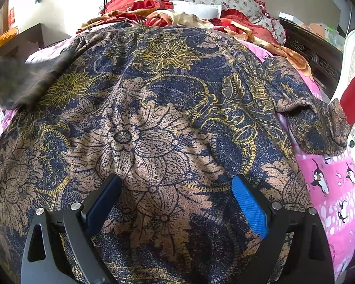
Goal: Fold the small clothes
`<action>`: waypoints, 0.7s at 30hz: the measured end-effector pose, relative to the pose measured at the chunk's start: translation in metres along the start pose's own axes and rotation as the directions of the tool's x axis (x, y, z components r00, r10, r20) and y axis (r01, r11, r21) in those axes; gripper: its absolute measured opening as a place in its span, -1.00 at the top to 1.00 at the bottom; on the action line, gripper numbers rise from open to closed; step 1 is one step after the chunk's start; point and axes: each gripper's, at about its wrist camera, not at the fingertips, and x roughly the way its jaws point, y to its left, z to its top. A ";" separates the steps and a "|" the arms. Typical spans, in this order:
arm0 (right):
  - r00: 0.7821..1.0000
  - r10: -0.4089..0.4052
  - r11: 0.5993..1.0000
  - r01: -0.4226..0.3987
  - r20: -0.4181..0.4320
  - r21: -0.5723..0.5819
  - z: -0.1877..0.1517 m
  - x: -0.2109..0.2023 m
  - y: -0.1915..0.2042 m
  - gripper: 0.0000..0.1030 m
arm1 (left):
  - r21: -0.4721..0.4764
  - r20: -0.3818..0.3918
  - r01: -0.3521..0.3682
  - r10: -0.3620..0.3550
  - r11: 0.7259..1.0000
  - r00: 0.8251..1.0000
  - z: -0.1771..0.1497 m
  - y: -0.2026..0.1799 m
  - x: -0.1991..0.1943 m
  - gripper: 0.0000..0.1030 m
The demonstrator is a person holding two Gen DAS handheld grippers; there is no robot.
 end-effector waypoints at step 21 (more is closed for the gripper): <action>1.000 0.023 0.999 -0.023 -0.004 0.023 0.000 0.001 -0.005 -0.92 | 0.369 -0.514 0.357 -0.132 0.858 0.848 -0.265 -0.284 0.154 0.52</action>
